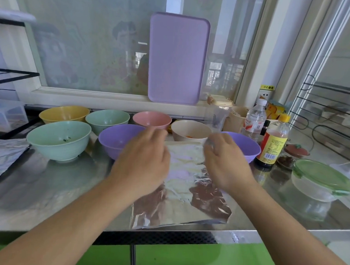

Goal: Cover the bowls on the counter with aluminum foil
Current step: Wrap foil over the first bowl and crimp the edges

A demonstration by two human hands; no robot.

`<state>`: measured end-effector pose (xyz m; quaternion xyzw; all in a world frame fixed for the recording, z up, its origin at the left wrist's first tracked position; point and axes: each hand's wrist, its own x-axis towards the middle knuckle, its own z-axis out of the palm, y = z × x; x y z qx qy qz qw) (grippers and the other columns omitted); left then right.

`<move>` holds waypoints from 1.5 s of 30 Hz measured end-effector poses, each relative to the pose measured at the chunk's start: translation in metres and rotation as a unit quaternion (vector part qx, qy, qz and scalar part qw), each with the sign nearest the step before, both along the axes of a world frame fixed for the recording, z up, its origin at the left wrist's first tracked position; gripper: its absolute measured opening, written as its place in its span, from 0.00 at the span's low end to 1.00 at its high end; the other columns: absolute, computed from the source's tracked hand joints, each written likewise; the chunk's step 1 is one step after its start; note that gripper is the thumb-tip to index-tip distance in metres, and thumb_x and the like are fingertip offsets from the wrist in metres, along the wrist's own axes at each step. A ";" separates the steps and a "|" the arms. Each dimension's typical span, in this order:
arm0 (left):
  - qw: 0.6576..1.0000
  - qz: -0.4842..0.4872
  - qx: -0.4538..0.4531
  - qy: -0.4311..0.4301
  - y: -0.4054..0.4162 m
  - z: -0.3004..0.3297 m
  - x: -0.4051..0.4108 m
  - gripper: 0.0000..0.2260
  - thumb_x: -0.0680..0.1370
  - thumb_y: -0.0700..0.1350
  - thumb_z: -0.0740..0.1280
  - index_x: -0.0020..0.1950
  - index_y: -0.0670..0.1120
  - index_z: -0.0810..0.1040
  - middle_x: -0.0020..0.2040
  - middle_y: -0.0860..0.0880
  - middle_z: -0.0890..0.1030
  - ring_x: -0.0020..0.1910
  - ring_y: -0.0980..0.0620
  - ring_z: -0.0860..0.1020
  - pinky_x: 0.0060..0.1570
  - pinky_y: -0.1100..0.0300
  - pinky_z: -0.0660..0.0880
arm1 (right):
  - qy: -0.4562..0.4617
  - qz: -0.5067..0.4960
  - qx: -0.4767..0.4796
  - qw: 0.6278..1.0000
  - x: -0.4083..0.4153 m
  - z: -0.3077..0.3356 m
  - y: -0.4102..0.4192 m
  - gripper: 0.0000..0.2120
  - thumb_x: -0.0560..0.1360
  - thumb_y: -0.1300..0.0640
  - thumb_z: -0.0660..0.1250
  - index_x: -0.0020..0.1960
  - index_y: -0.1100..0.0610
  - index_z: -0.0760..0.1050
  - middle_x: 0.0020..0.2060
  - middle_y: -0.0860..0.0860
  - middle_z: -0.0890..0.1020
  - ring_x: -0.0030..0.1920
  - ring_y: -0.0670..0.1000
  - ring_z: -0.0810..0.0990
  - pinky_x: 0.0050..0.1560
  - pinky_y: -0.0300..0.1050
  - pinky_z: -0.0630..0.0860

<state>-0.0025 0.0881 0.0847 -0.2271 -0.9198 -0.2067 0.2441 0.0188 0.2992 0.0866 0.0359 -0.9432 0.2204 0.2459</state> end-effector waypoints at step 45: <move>0.977 -0.049 -0.164 -0.124 0.018 -0.048 -0.015 0.28 0.77 0.50 0.37 0.52 0.40 0.74 0.64 0.36 0.72 0.67 0.35 0.69 0.66 0.44 0.69 | -0.073 0.085 0.213 0.971 -0.009 -0.055 -0.022 0.24 0.83 0.50 0.46 0.59 0.62 0.77 0.66 0.63 0.77 0.68 0.67 0.74 0.69 0.65 0.71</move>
